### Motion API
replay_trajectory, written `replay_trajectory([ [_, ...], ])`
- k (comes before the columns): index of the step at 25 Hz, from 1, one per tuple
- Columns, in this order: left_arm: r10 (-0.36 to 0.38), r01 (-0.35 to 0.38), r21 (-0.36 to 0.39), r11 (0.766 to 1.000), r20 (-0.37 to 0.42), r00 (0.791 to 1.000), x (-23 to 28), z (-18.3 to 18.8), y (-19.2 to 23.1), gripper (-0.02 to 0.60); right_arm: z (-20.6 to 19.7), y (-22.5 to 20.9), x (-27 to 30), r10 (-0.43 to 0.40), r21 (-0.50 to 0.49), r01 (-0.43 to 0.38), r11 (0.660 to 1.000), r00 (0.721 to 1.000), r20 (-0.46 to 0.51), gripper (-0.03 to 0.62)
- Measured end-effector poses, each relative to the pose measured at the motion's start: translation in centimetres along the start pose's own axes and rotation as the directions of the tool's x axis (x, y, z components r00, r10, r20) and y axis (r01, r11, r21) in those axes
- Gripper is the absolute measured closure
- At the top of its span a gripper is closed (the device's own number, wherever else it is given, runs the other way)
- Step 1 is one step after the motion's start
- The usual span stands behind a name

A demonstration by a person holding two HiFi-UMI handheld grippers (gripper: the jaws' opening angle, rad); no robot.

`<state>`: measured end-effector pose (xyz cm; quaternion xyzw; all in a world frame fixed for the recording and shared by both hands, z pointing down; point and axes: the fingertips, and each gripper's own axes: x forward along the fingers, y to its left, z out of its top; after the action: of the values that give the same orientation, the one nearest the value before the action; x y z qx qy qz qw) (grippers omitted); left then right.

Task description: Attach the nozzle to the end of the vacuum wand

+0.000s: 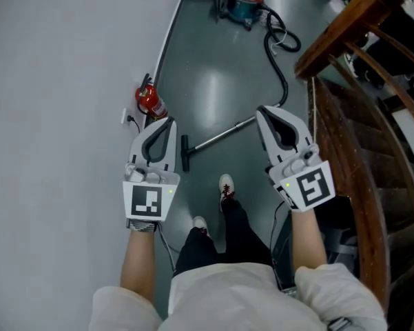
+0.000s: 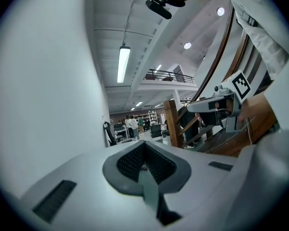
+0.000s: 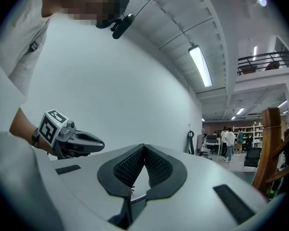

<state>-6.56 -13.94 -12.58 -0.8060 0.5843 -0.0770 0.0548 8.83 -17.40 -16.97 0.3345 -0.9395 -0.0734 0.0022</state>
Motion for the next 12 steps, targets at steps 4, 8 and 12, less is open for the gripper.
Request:
replay_trajectory([
  [4, 0.006, -0.006, 0.003, 1.0, 0.015, 1.0, -3.0, 3.1, -1.3, 0.581, 3.3, 1.7, -2.0, -0.005, 0.021, 0.006, 1.0, 1.0, -0.014, 0.568],
  [8, 0.021, -0.021, -0.024, 0.999, 0.011, 1.0, -6.1, 5.4, -2.0, 0.581, 6.2, 3.3, -4.1, -0.011, 0.025, 0.012, 1.0, 1.0, -0.008, 0.567],
  [12, 0.036, -0.035, -0.028, 0.999, 0.021, 0.999, -8.9, 7.7, -2.3, 0.581, 8.5, 5.4, -5.9, -0.015, -0.003, 0.015, 1.0, 1.0, -0.017, 0.568],
])
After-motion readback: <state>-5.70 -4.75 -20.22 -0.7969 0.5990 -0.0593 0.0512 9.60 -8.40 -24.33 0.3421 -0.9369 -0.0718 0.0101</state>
